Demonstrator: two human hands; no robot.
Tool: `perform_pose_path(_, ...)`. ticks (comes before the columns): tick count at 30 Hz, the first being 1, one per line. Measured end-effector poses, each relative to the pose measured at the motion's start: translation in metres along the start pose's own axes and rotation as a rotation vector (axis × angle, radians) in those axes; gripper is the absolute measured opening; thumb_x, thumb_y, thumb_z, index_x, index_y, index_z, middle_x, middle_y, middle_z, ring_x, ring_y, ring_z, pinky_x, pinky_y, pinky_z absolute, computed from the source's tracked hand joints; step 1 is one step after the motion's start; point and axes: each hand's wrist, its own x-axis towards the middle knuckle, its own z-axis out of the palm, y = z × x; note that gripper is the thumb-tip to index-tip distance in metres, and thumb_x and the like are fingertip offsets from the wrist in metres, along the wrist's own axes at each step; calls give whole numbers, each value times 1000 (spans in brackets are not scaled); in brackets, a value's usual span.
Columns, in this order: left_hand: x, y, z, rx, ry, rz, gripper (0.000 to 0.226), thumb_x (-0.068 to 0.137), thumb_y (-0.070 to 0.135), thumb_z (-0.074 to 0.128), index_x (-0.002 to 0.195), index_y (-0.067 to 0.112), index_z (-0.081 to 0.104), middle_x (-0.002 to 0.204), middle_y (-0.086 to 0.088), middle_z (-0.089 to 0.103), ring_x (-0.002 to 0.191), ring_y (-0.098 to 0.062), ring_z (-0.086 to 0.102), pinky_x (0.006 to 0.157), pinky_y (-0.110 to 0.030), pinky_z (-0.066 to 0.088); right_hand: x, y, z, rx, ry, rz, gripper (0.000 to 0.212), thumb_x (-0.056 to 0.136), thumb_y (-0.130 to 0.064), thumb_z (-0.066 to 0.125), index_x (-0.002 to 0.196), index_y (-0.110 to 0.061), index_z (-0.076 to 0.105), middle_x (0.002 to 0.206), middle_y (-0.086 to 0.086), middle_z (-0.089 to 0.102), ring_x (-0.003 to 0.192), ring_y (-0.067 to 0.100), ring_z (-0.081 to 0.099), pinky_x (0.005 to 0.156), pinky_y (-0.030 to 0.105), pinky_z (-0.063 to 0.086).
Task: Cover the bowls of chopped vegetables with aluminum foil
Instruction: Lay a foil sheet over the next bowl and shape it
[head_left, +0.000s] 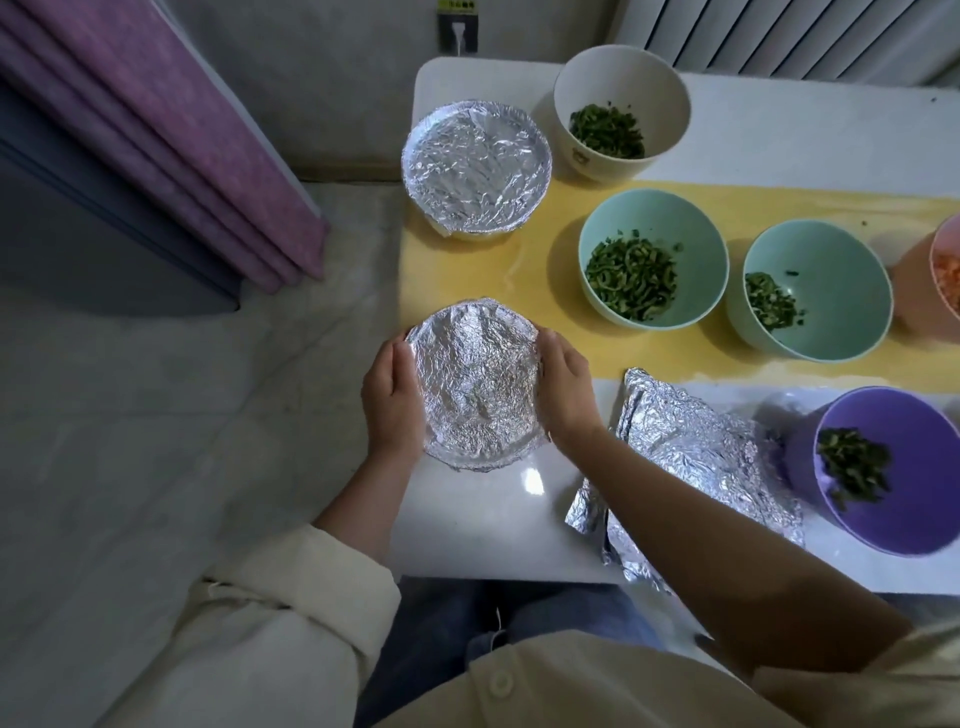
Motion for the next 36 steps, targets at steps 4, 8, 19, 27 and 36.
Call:
perform_pose_path(4,5,6,-11,229,-29,136,31,100,27,45,116,9,65,113,-11,68,101,-20,61,86,-28,41,5,-17,-19,-315,-93,-223,31,103,-24,44,127,-14,61,116,-10,61,105,1,54,90,17,38)
perform_pose_path(8,3,8,-9,324,-58,340,39,100,22,42,131,5,60,130,-9,65,114,-22,61,91,-20,40,22,-23,-12,-596,-153,-658,41,99,-27,48,135,-8,56,139,5,55,125,13,52,103,20,37)
perform_pose_path(19,8,-2,0,248,45,271,34,101,17,39,115,5,68,102,-9,73,86,-23,64,71,-20,38,40,-16,-4,-99,-306,-125,25,101,-21,51,120,-15,68,43,-17,34,41,4,22,43,18,22)
perform_pose_path(27,-11,4,-19,217,180,85,41,85,18,37,110,6,66,105,-14,71,94,-32,62,70,-25,31,21,-39,-12,-276,9,-322,36,103,-22,44,136,-13,55,136,-1,57,125,6,49,101,10,33)
perform_pose_path(36,-13,9,-13,90,11,216,44,99,23,36,135,9,57,136,-6,61,119,-19,58,97,-18,41,-40,8,13,-186,93,-291,50,106,-24,33,153,-10,23,158,3,27,141,0,22,112,8,15)
